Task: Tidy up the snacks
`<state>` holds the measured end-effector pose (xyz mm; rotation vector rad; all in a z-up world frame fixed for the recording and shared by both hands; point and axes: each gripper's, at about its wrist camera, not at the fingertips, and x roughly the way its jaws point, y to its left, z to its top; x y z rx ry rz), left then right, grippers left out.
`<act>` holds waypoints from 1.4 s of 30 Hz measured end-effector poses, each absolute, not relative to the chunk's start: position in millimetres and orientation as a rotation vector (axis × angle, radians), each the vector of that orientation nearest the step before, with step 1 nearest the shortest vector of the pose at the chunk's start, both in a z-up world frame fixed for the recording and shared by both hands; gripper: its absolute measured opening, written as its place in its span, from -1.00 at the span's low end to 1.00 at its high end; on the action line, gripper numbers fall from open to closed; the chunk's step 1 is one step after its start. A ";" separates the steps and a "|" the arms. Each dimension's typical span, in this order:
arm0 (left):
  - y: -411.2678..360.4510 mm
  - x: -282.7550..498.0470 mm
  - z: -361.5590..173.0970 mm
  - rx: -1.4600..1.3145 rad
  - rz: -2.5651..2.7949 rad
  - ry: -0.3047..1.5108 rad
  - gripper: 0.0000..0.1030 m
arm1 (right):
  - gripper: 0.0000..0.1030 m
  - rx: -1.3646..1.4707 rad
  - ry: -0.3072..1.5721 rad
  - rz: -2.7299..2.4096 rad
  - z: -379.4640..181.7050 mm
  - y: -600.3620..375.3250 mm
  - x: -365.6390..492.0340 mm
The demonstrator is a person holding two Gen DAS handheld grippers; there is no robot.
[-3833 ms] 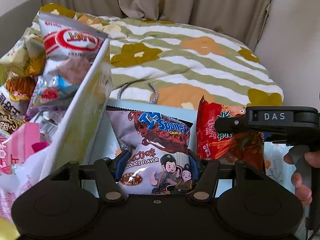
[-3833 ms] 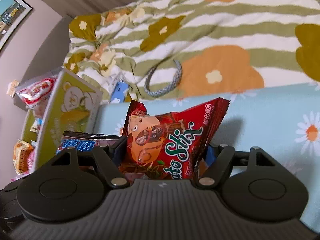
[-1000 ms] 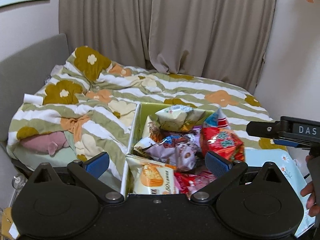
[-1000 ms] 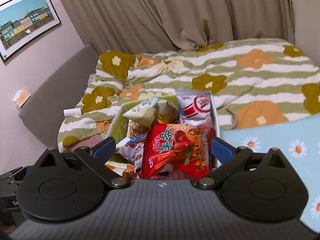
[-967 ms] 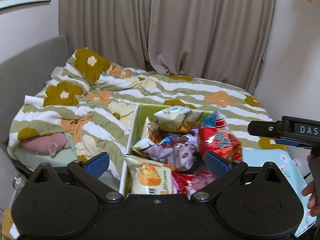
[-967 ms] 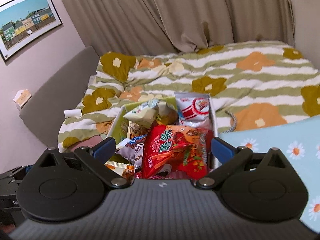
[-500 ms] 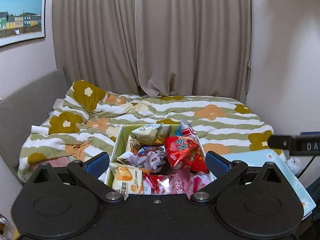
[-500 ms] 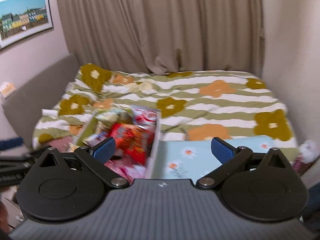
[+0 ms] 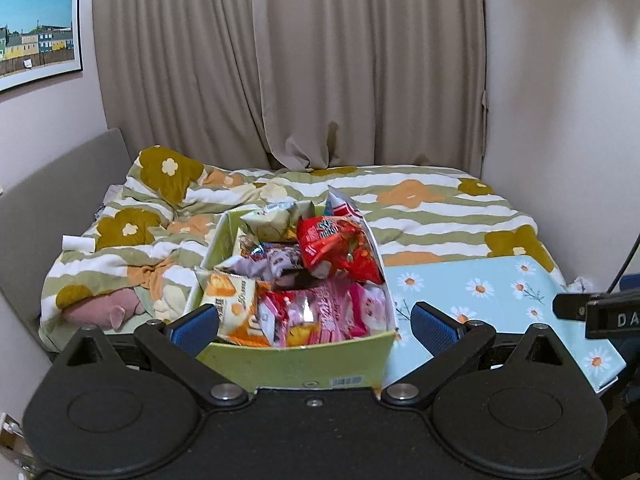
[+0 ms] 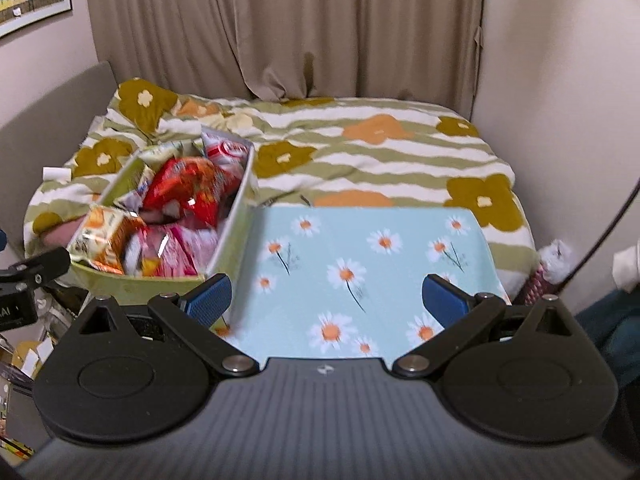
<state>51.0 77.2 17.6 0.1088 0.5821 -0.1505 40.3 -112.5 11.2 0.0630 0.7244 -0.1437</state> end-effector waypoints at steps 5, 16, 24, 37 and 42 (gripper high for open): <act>72.0 43.9 16.8 0.117 -0.158 0.571 1.00 | 1.00 0.075 0.741 -0.170 2.9 -115.3 28.7; 61.5 38.5 12.0 0.140 -0.182 0.574 1.00 | 1.00 0.090 0.747 -0.191 -0.4 -120.6 21.5; 61.8 39.8 11.4 0.136 -0.183 0.576 1.00 | 1.00 0.095 0.746 -0.199 -0.7 -121.8 23.8; 60.7 43.0 11.2 0.135 -0.180 0.573 1.00 | 1.00 0.101 0.748 -0.196 -0.3 -121.4 25.4; 61.4 43.3 11.4 0.133 -0.181 0.573 1.00 | 1.00 0.105 0.745 -0.199 -1.3 -120.7 26.2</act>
